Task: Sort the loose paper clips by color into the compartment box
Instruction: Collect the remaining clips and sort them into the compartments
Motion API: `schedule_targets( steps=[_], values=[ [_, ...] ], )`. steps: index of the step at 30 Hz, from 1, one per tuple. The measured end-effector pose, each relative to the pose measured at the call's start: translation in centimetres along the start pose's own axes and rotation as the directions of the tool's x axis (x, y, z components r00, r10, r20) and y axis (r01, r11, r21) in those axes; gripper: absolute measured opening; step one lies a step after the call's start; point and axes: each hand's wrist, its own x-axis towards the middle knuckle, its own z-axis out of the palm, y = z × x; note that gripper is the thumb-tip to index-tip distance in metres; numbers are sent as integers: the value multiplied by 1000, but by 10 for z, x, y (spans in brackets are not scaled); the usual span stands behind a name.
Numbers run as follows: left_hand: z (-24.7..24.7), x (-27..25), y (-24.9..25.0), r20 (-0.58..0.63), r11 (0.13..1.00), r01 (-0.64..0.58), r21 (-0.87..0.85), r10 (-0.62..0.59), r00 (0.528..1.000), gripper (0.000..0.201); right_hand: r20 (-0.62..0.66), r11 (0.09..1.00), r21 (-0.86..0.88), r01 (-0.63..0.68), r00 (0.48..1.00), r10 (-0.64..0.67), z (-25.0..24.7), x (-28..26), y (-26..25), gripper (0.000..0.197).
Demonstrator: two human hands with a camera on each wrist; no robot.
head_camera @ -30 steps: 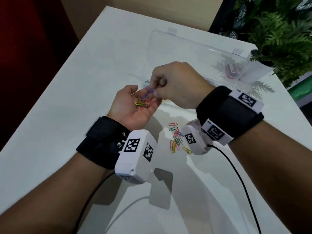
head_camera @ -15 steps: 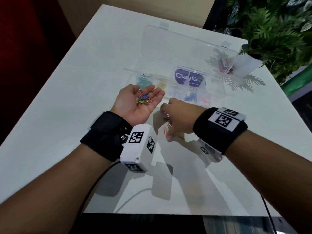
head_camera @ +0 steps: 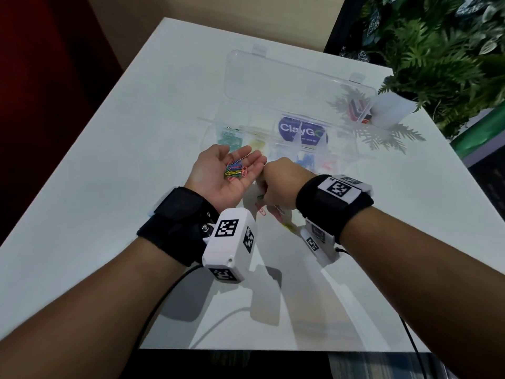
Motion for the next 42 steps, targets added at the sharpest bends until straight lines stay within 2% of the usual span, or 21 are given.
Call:
schedule_targets(
  steps=[4,9,13,17,20,22,26,28,31,34,36,39,42],
  values=[
    [-2,3,1,-26,1000,-15,0,15,1000,37,-2,999,1,-44,999,44,0,4,-1,15],
    [-6,4,2,-48,1000,-21,-1,21,999,36,5,999,17,-40,999,40,-5,1,9,8],
    [-4,3,-1,-54,1000,-14,23,15,998,35,-35,969,242,-51,997,62,-20,-4,20,14],
    [2,1,-9,-20,997,50,57,-49,999,35,-131,904,425,49,991,8,-46,-14,14,17],
    [9,0,-18,51,992,113,51,-116,992,35,-206,902,412,131,977,-48,-57,-15,-1,9],
    [11,1,-20,81,993,104,56,-108,991,35,-220,905,398,153,973,-68,-61,-15,-5,8],
    [2,1,-9,21,999,39,9,-40,999,29,-342,931,343,125,940,0,-62,-18,13,4],
    [-5,0,-1,-12,1000,-14,-7,14,1000,27,-252,976,216,35,967,21,-52,-18,22,10],
    [-10,0,5,-32,999,-49,-23,48,998,29,-13,996,80,-34,999,36,-22,-18,18,34],
    [-11,0,5,-29,998,-49,-29,48,998,29,58,998,59,-38,998,34,-4,-17,5,51],
    [-10,0,3,-26,998,-50,-37,49,998,28,35,998,59,-33,999,31,1,-15,-1,46],
    [-8,-1,0,-21,999,-45,-17,45,999,30,-25,996,87,-27,999,29,4,-13,-6,23],
    [-6,-4,0,-20,999,-38,-2,38,999,31,-31,996,92,-7,999,10,3,-10,-9,9]
  ],
)
